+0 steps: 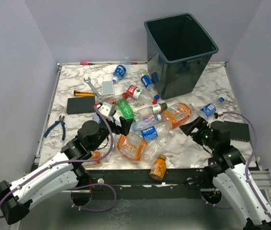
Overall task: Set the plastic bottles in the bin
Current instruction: Pick up the plastic bottle at the center of the board.
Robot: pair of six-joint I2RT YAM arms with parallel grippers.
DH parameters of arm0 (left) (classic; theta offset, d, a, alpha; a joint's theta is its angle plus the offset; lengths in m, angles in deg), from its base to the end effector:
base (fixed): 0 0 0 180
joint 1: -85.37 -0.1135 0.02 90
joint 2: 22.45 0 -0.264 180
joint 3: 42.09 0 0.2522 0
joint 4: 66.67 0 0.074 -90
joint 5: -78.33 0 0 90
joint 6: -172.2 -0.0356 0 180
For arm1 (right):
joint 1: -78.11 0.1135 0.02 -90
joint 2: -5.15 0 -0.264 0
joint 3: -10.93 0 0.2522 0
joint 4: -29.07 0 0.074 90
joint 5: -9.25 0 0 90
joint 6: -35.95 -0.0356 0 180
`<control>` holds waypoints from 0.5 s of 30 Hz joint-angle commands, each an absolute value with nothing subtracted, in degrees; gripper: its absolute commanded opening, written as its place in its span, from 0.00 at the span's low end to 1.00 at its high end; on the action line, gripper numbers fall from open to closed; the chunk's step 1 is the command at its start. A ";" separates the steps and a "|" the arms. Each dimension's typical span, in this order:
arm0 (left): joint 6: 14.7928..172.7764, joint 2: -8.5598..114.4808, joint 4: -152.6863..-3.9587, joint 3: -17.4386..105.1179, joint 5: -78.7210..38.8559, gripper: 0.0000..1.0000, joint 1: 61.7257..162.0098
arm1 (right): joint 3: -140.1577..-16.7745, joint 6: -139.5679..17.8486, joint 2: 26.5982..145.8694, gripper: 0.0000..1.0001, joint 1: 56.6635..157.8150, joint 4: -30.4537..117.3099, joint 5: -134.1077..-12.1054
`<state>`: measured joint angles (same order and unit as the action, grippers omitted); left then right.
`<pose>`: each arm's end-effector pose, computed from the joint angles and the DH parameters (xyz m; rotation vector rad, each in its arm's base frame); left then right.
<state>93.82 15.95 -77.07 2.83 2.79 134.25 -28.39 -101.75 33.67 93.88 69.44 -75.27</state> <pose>0.1197 -0.1237 0.2988 0.3436 1.6349 -0.5992 0.1251 0.0389 0.2328 0.5406 2.1104 0.7557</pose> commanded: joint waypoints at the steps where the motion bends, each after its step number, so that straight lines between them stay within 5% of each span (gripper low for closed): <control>1: 95.73 18.50 -78.05 4.70 1.81 0.99 134.50 | -28.48 -109.34 33.57 0.87 93.93 67.04 -87.07; 7: 95.57 15.67 -77.82 2.84 2.88 0.99 134.50 | -37.27 -109.01 48.50 0.89 91.17 69.37 -103.19; 15: 97.61 11.65 -77.09 1.55 1.74 0.99 134.50 | -39.78 -109.11 64.19 0.88 72.32 60.70 -97.49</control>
<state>96.31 12.89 -77.62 2.26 2.72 134.25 -38.12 -108.57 58.98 78.93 65.44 -96.71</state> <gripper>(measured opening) 0.990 0.886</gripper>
